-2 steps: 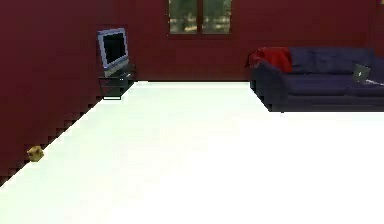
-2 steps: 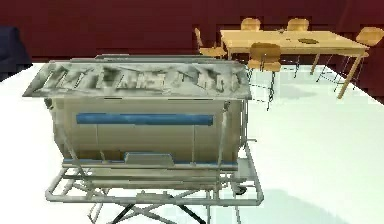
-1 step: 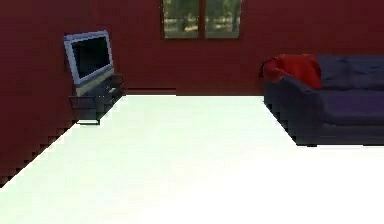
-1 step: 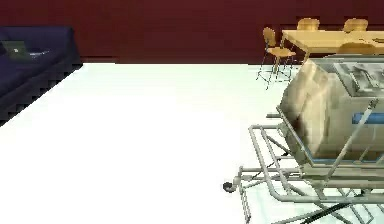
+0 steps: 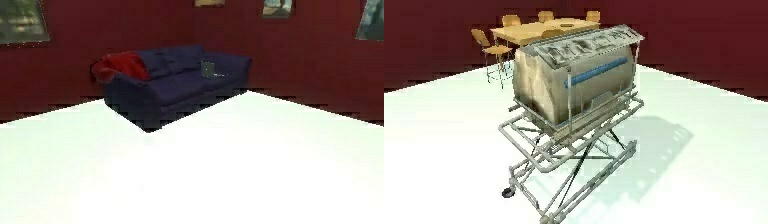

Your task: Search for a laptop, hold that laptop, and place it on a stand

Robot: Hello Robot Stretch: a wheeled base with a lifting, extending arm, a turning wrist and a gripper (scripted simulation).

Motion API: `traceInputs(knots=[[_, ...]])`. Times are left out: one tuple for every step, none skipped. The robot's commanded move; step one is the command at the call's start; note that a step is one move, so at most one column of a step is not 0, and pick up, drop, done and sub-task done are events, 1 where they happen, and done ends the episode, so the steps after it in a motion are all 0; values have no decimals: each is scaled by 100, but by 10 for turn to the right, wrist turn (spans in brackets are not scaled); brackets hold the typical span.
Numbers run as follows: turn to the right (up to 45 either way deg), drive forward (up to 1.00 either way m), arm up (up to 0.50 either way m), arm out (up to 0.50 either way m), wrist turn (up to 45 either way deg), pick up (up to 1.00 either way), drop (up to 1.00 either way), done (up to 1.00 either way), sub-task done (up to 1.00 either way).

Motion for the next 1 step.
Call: traceInputs(knots=[[0,45,0,0,0,0,0,0,0]])
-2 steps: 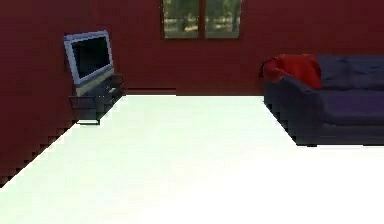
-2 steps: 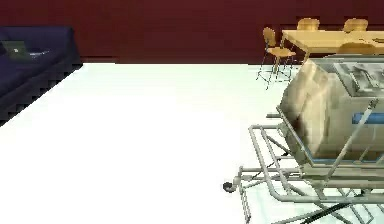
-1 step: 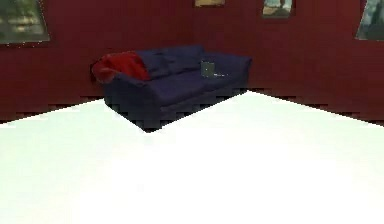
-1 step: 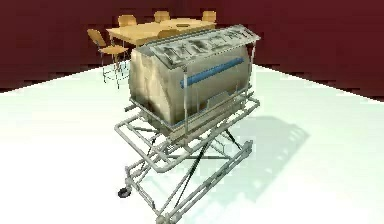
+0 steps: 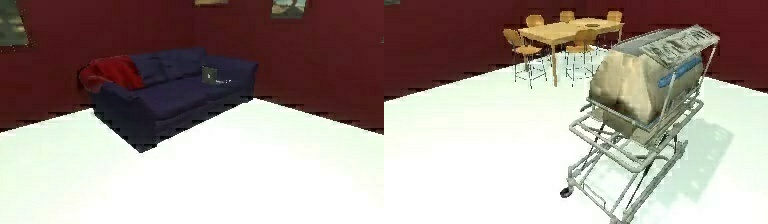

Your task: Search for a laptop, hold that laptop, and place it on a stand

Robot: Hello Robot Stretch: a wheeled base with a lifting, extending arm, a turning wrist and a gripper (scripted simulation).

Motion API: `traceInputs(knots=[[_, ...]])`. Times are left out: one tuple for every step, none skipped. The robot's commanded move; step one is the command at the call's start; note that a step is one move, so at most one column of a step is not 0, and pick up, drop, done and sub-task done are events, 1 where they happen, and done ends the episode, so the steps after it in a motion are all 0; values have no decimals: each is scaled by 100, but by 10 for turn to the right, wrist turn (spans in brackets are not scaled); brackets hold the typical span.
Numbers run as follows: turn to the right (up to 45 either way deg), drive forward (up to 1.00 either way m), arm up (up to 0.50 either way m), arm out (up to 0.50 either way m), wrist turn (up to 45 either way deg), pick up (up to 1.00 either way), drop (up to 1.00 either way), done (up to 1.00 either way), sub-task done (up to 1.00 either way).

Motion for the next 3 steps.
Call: traceInputs(knots=[[120,0,0,0,0,0,0,0,0],[0,100,0,0,0,0,0,0,0],[30,0,0,0,0,0,0,0,0]])
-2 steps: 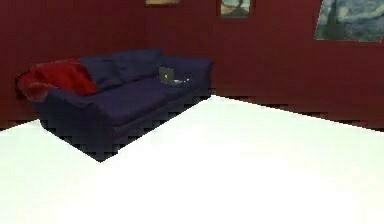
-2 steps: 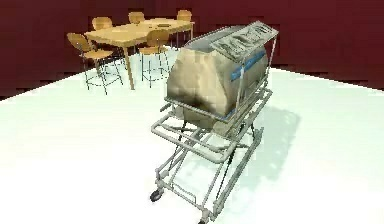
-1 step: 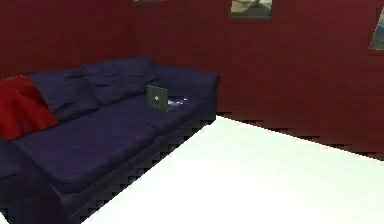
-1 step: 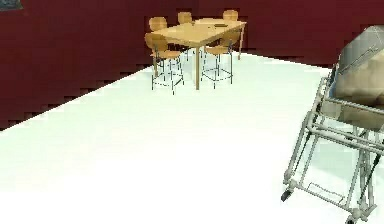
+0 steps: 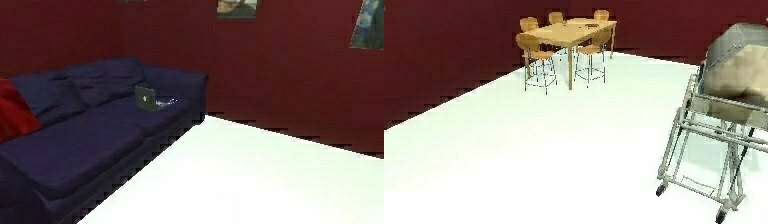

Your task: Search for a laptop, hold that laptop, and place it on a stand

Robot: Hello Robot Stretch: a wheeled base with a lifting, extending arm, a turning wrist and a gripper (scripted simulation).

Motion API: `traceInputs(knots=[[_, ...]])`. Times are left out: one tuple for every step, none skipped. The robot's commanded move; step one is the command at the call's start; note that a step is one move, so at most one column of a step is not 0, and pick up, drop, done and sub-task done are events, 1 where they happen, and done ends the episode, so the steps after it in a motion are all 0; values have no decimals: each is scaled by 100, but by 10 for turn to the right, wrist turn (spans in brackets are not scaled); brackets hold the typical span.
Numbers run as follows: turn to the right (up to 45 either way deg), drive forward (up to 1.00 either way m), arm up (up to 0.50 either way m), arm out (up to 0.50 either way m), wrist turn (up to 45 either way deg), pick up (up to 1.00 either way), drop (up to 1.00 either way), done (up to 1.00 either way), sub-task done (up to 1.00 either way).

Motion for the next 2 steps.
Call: traceInputs(knots=[[0,100,0,0,0,0,0,0,0],[60,0,0,0,0,0,0,0,0]])
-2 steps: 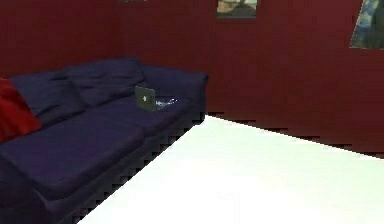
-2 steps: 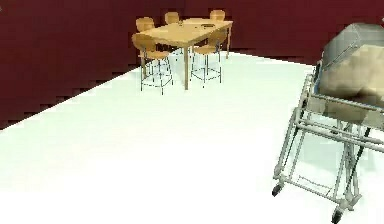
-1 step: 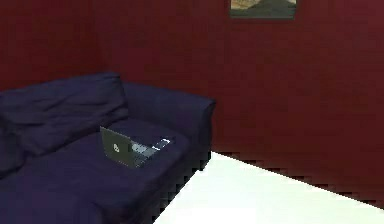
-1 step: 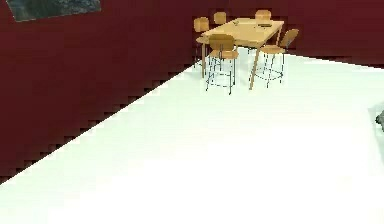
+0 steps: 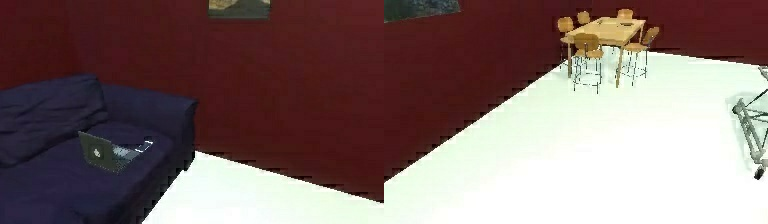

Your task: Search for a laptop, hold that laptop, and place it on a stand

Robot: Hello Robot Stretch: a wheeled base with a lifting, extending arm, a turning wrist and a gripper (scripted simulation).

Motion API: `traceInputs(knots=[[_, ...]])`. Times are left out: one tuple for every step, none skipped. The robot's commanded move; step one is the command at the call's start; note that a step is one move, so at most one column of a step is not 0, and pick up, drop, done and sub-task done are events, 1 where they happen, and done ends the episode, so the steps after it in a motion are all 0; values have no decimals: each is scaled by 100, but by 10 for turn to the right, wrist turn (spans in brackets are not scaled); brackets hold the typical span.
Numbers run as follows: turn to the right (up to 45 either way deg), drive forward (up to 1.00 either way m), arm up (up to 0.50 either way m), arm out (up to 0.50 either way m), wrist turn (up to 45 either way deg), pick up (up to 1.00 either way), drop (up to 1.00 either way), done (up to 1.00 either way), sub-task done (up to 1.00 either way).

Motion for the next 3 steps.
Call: traceInputs(knots=[[0,25,0,0,0,0,0,0,0],[-450,0,0,0,0,0,0,0,0],[-450,0,0,0,0,0,0,0,0]])
